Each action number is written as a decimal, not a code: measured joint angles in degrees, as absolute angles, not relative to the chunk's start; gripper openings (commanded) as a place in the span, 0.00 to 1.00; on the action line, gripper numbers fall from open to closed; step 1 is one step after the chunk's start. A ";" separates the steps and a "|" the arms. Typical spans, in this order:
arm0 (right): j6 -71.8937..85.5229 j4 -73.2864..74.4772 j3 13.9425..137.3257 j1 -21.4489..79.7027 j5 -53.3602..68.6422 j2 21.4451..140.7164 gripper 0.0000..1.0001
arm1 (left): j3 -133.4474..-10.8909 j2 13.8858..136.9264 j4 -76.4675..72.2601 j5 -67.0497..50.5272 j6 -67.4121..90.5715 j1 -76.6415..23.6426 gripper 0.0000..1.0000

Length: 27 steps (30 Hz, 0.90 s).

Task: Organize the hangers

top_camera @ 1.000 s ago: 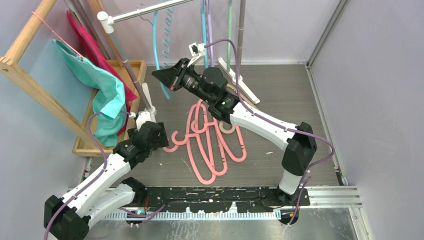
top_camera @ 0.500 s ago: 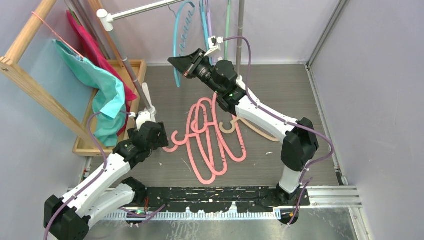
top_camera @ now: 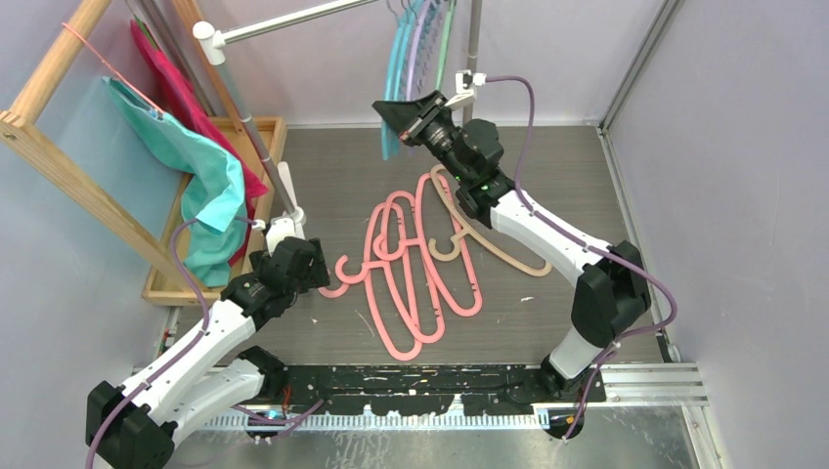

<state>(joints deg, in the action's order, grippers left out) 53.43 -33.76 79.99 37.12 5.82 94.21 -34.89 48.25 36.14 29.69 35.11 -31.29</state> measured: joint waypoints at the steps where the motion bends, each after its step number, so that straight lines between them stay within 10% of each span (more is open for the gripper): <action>1: 53.58 -33.87 79.33 36.38 5.61 93.60 0.01 | -34.89 48.25 36.12 29.69 35.11 -31.29 0.98; 19: 55.75 -36.10 74.28 26.39 7.90 89.60 0.02 | -34.89 49.74 35.55 29.69 35.11 -31.29 0.98; 27: 57.12 -35.46 74.28 25.36 10.33 89.60 0.55 | -34.89 50.15 35.40 29.69 35.11 -31.29 0.98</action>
